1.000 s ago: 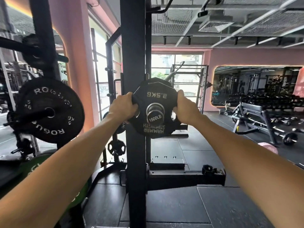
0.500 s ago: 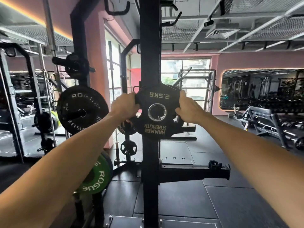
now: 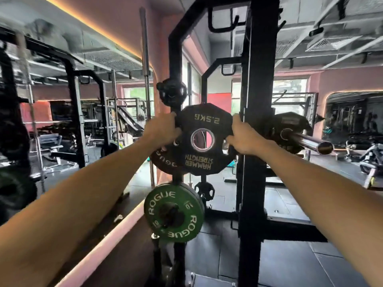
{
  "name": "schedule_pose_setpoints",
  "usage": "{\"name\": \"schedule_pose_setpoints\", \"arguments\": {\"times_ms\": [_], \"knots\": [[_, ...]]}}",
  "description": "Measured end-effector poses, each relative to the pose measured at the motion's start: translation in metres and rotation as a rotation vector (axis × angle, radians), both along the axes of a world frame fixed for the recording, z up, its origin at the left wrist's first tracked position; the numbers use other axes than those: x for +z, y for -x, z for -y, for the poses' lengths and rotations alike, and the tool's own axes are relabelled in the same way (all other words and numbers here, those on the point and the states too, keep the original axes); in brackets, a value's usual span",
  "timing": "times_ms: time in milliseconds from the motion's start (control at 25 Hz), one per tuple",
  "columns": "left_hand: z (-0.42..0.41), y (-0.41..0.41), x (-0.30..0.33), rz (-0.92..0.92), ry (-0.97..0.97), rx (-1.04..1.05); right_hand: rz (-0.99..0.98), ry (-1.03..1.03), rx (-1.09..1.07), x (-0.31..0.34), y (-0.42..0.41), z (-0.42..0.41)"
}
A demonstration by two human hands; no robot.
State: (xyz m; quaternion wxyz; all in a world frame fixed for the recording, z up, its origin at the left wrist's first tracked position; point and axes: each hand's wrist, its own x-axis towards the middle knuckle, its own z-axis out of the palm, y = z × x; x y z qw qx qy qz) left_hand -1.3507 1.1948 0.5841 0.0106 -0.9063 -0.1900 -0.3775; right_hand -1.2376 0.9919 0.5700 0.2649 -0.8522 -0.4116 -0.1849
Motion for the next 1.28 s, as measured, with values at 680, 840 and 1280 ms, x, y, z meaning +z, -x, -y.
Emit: {"name": "schedule_pose_setpoints", "arguments": {"times_ms": [680, 840, 1280], "knots": [[-0.269, -0.008, 0.016, 0.057, -0.012, -0.014, 0.112, 0.091, 0.03, 0.029, -0.03, -0.266], [-0.304, -0.057, 0.035, 0.114, -0.084, -0.016, 0.119, 0.073, -0.001, 0.048, -0.072, -0.3], [-0.391, -0.178, 0.123, 0.187, -0.151, -0.166, 0.13, 0.006, -0.065, 0.137, -0.164, -0.366]]}}
